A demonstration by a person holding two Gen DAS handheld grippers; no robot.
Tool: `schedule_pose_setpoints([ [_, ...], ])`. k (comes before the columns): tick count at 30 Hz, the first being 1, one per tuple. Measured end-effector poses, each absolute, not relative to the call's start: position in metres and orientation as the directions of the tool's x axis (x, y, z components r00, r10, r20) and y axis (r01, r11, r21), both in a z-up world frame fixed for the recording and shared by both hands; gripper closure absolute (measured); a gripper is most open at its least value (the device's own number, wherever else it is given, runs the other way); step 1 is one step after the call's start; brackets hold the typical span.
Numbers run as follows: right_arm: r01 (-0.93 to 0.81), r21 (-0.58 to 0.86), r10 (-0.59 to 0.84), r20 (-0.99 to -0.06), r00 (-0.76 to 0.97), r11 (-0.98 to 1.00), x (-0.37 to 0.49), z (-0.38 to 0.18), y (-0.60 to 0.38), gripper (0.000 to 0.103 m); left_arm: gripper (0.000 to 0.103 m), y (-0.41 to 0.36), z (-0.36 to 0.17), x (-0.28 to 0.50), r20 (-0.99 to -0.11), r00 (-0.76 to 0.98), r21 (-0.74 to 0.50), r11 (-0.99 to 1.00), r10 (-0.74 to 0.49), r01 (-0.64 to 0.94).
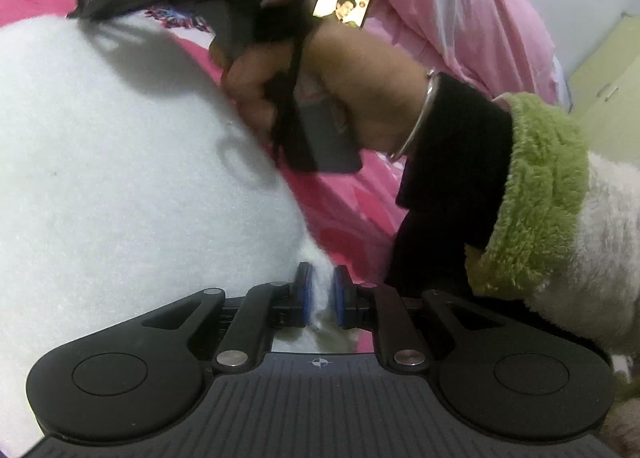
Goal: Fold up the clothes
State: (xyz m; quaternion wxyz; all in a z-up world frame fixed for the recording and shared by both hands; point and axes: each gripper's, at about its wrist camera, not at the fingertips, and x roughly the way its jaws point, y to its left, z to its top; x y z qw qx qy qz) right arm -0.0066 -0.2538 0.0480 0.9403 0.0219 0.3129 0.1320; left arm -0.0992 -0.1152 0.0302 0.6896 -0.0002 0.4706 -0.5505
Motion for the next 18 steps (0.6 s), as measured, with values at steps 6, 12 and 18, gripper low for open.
schedule_pose_setpoints([
  [6,-0.229,0.148,0.272,-0.565,0.779,0.962,-0.006,0.049,-0.256,0.103,0.081,-0.059,0.058,-0.075,-0.582,0.021,-0.557,0.417,-0.813,0.718],
  [12,-0.207,0.258,0.319,-0.546,0.775,0.944,-0.011,0.045,-0.271,0.103,0.073,0.003,0.084,-0.017,-0.531,0.335,-0.523,0.612,-0.778,0.593],
  [18,-0.168,0.32,0.327,-0.549,0.769,0.932,-0.01,0.043,-0.276,0.103,0.073,0.013,0.051,0.035,-0.624,0.488,-0.415,0.788,-0.61,0.455],
])
